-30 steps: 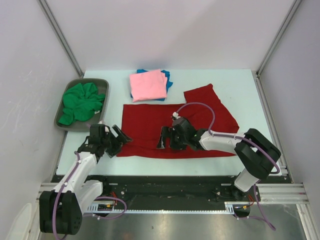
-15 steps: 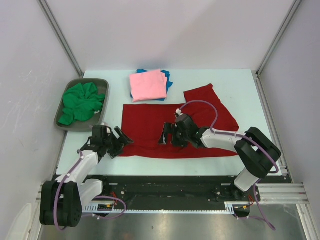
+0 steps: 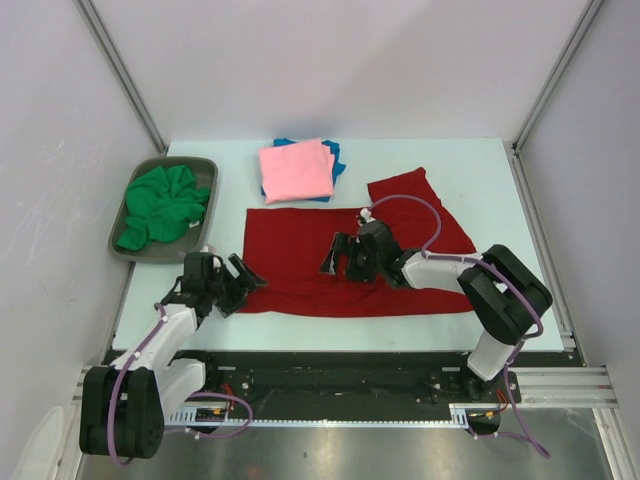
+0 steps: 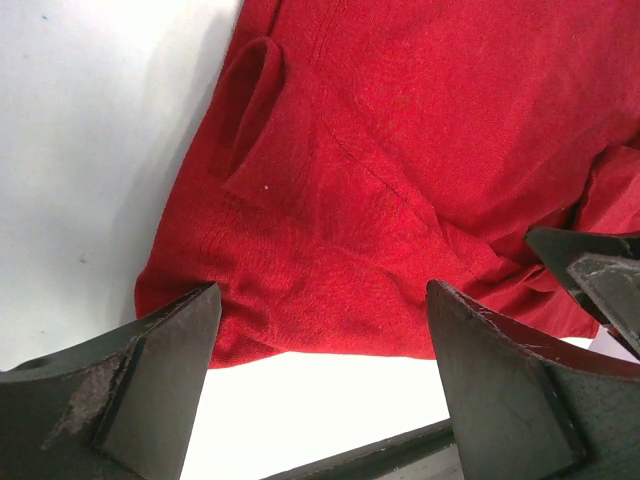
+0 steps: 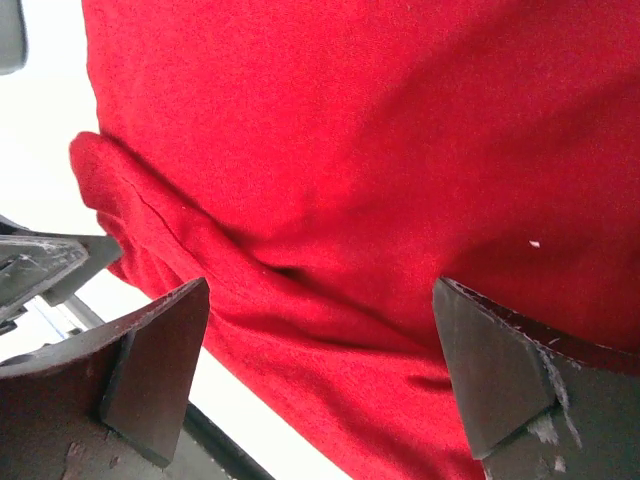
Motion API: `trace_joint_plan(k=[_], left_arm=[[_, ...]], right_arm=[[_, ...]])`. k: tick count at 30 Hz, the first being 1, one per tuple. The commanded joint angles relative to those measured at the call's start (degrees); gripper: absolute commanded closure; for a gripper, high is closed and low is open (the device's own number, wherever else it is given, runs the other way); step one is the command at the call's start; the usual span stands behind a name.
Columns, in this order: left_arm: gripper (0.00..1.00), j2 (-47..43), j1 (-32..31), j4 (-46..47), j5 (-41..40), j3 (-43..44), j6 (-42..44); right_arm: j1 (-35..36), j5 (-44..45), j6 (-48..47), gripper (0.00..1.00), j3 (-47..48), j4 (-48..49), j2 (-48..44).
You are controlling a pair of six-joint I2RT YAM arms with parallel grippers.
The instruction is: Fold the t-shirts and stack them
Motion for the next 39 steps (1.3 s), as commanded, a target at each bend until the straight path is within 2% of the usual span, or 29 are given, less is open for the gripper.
trace_joint_plan(k=[1,5,9,12,19,22,28,39], left_arm=[[0.09,0.61,0.19,-1.85,-3.2,-1.73,1.79],[0.09,0.88,0.19,-1.67,-3.37,-1.73,1.97],[0.1,1.23,0.19,-1.67,-3.2,-1.55,2.06],[0.1,1.14,0.19,-1.85,-3.37,-1.55,2.06],[0.1,0.7,0.19,-2.2,-3.46,-1.73,1.8],[0.1,0.7,0.1,-2.46,-4.07,-1.64,1.71],[0.1,1.41,-0.16,-3.43,-5.31,-1.47,1.36],[0.1,2.28,-0.6,-3.78,-6.45,-1.55,1.09]], right_arm=[[-1.42,1.21,0.27,0.0,0.33,7.45,2.8],[-2.39,4.02,-0.42,0.0,0.51,11.32,3.25],[-2.56,12.95,-3.5,0.0,0.59,11.33,-3.58],[-2.12,14.4,-6.04,0.0,0.6,9.14,-9.55],[-0.37,10.97,-6.23,0.0,0.68,-7.88,-17.22],[1.12,9.92,-6.23,0.0,0.6,-14.05,-17.67],[5.25,7.81,-5.88,0.0,0.24,-17.94,-17.06],[7.72,5.26,-3.24,0.0,-0.99,-12.32,-7.75]])
